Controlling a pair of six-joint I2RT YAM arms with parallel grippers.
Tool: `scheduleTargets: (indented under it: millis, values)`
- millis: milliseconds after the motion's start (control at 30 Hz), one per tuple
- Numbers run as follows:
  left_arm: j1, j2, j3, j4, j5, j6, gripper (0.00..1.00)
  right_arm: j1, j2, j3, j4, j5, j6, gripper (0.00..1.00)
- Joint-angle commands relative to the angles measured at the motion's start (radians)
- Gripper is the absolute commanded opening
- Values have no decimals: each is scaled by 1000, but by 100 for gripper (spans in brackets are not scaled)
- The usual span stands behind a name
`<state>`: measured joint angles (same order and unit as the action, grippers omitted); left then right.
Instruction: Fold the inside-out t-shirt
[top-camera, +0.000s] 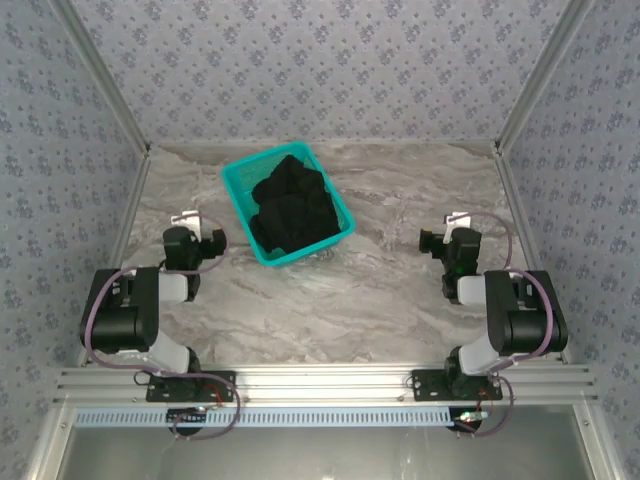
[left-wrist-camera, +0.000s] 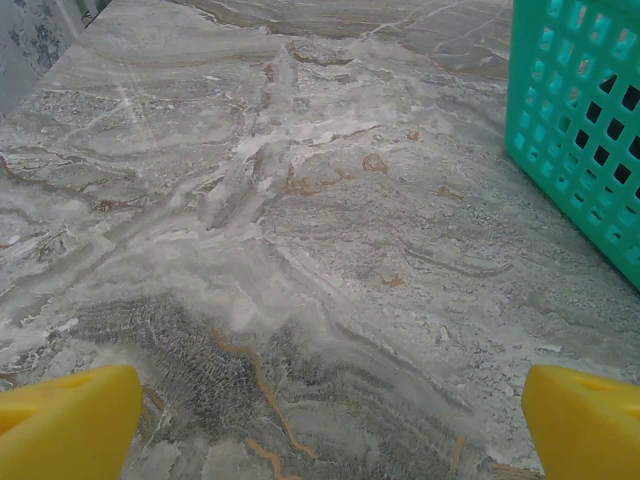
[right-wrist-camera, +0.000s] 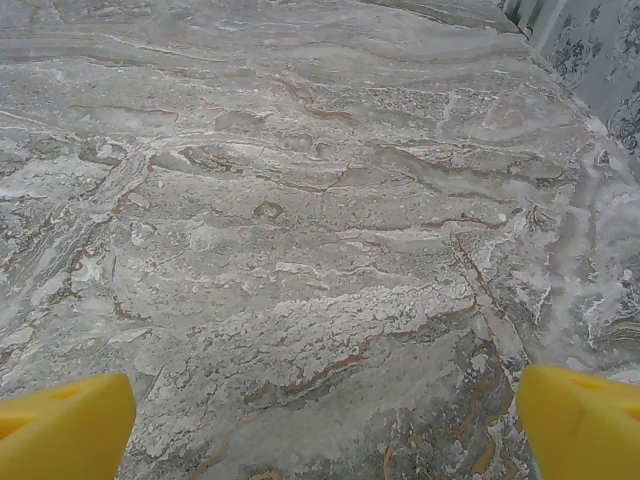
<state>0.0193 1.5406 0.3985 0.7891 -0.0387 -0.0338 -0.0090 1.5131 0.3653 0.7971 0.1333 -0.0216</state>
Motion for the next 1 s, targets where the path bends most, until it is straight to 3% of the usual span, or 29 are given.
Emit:
scheduleTargets:
  millis: [0,667,733,833,900,933,967]
  values:
    - [-3,-8,17,21,-3,11,98,-5,7,19,19,-8,14,100]
    - [0,-8,17,21,0,9,98,-12,4,20,16,-22,16,100]
    - [0,-30,24,-3,-64,-15,98,-7,-5,17,19,8,22,100]
    - [13,-166,94,-251,-199,-89,98,-4,-142,27,-103,98,49,100]
    - [15,-260,191,-500,-320,-225,98,-8,-298,43,-259,240,155,100]
    - [15,-284,237,-613,-299,-277,97,-26,-370,69,-374,283,285,100]
    - [12,-297,278,-680,-197,-304,95,-59,-444,107,-551,317,412,100]
